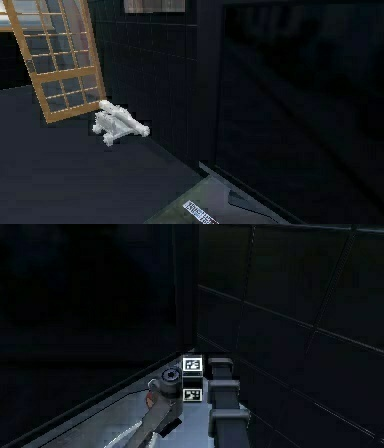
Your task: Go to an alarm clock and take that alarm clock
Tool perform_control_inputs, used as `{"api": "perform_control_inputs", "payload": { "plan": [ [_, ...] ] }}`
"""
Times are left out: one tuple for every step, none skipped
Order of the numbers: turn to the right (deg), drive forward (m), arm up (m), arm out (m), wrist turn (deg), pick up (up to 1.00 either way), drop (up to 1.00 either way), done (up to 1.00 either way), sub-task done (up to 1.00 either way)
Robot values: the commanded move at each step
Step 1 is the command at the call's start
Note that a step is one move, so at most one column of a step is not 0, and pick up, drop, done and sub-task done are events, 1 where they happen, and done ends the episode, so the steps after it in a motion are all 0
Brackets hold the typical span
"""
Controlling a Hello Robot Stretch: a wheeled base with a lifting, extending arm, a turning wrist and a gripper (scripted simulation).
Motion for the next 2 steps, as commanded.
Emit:
{"api": "perform_control_inputs", "payload": {
  "plan": [
    [0.0, 0.0, 0.0, 0.0, 45.0, 0.0, 0.0, 0.0, 0.0],
    [0.0, 0.0, 0.0, 0.0, 45.0, 0.0, 0.0, 0.0, 0.0]
  ]
}}
